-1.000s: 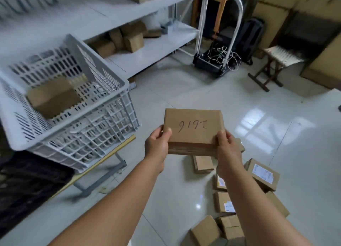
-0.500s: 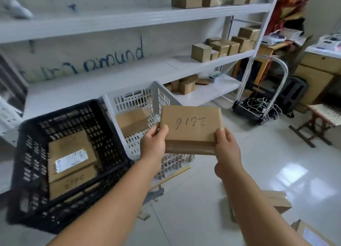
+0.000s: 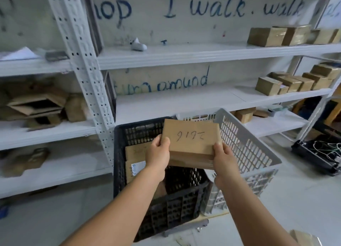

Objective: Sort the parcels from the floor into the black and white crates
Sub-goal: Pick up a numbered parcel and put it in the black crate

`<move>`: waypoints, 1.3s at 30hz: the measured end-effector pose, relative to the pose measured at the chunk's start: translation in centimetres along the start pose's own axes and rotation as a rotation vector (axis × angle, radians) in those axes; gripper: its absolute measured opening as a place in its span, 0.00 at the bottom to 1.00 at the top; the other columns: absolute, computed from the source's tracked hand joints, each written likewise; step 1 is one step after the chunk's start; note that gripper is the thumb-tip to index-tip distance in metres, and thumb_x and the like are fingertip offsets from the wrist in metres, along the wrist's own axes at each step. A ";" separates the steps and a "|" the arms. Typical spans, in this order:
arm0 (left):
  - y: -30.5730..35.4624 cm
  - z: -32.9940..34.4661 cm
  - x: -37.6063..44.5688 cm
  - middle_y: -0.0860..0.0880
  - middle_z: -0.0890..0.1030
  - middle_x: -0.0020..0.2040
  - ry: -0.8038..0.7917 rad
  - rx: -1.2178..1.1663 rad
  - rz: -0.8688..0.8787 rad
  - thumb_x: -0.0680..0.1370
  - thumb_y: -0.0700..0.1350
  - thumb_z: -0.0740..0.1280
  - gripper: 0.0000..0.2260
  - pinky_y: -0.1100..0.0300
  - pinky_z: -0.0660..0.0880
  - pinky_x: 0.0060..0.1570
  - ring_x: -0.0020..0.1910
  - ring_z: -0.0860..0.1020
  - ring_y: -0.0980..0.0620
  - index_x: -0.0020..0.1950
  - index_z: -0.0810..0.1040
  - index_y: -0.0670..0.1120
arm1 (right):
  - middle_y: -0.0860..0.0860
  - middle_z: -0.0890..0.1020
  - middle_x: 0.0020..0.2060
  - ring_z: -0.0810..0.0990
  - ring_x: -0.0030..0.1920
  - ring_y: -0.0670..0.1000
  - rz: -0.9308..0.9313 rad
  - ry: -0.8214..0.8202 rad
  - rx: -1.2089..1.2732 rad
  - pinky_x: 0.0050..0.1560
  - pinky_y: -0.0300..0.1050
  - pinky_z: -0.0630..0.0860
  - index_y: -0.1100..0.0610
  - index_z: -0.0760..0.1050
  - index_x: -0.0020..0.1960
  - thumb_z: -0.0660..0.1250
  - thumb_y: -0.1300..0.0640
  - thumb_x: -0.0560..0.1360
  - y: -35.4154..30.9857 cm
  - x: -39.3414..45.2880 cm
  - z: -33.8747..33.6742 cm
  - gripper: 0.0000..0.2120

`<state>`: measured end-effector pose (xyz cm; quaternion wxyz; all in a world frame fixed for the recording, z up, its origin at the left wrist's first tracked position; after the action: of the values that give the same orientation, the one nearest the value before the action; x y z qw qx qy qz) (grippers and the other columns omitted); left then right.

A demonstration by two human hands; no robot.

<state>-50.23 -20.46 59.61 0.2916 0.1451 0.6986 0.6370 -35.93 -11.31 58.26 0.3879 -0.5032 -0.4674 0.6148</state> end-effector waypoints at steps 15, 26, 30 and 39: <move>-2.3 -9.6 6.8 0.55 0.74 0.53 0.114 0.218 -0.094 0.78 0.43 0.66 0.24 0.62 0.71 0.46 0.47 0.73 0.56 0.73 0.64 0.51 | 0.55 0.75 0.58 0.74 0.55 0.56 0.131 -0.199 -0.191 0.48 0.50 0.73 0.49 0.70 0.69 0.56 0.48 0.80 5.3 5.3 14.5 0.18; -5.8 -6.9 19.6 0.47 0.69 0.69 0.384 0.108 -0.310 0.81 0.46 0.61 0.27 0.57 0.70 0.51 0.60 0.72 0.47 0.77 0.54 0.55 | 0.52 0.76 0.54 0.75 0.53 0.54 0.230 -0.317 -0.330 0.53 0.53 0.74 0.51 0.69 0.70 0.59 0.53 0.80 10.0 16.3 22.7 0.18; -7.8 -6.2 23.4 0.45 0.72 0.67 0.485 0.047 -0.381 0.80 0.45 0.62 0.25 0.55 0.72 0.52 0.61 0.74 0.45 0.76 0.58 0.51 | 0.52 0.79 0.55 0.78 0.53 0.56 0.297 -0.357 -0.358 0.49 0.52 0.77 0.48 0.68 0.70 0.60 0.52 0.80 12.4 19.6 25.3 0.19; -11.4 -6.3 28.8 0.41 0.76 0.63 0.690 -0.160 -0.528 0.79 0.43 0.64 0.24 0.54 0.72 0.58 0.61 0.76 0.42 0.72 0.60 0.43 | 0.53 0.77 0.62 0.78 0.57 0.57 0.371 -0.371 -0.412 0.59 0.59 0.77 0.47 0.62 0.75 0.61 0.52 0.80 15.7 23.0 30.1 0.24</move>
<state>-74.72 -10.65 42.24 0.2043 -0.2828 0.7168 0.6037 -69.99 0.78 38.91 0.0678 -0.5267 -0.5450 0.6488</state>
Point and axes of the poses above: each hand's wrist, its own x-axis towards the middle knuckle, its own z-axis out of the palm, y = z × x, the point moved 2 cm from there along x, towards the middle knuckle
